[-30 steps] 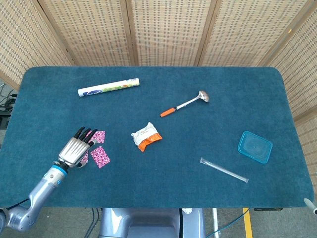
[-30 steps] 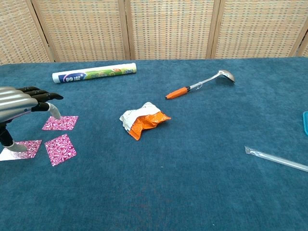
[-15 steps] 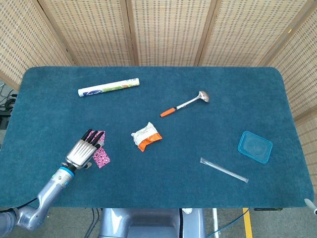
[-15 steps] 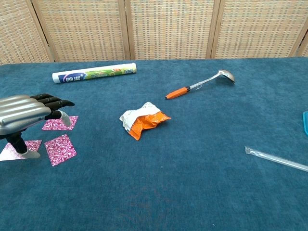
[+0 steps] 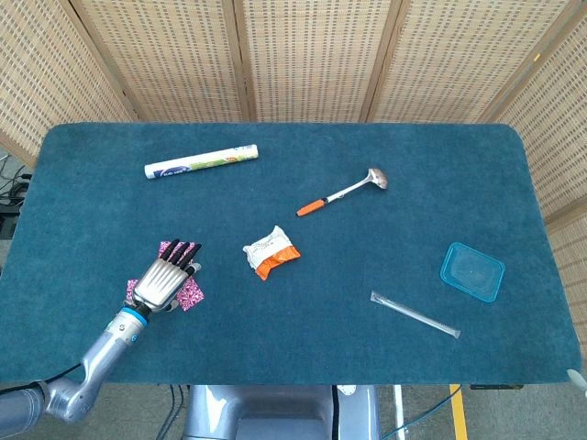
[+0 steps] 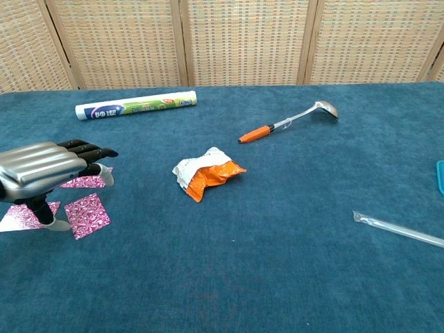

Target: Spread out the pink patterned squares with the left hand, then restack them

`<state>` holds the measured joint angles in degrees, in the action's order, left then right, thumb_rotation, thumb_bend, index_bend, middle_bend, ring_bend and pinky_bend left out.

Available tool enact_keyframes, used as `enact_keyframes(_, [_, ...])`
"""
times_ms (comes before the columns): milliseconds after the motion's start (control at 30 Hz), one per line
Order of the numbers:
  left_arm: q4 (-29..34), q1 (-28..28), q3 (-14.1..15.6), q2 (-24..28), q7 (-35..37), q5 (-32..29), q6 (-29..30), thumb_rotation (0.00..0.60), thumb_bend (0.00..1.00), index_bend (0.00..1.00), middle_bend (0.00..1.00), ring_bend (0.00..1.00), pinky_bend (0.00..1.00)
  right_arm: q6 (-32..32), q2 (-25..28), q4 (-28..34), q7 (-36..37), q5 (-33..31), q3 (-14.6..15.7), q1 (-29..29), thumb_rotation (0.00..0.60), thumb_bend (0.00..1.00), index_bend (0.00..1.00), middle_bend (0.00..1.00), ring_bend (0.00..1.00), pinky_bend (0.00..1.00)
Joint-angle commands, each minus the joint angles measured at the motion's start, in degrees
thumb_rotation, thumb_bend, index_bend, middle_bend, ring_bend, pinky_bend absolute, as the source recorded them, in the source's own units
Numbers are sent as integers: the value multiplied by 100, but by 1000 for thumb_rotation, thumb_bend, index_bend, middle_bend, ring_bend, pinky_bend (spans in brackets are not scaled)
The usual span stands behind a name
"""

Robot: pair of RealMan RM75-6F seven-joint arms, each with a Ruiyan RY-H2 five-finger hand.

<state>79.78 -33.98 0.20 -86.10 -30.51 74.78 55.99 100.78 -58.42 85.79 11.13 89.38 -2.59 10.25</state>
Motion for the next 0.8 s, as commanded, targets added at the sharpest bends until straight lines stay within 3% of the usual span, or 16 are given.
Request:
enact_keyframes(33, [-15, 5, 10, -30, -29, -10, -3, 600, 172, 250, 0, 0, 0, 6, -5, -18, 19, -13, -3, 10, 600, 10, 296, 256, 0, 0])
enact_keyframes(800, [-150, -16, -85, -270, -98, -140, 0, 600, 174, 251, 0, 0, 0, 17, -27, -118, 124, -61, -11, 61, 600, 15, 296, 256, 0, 0])
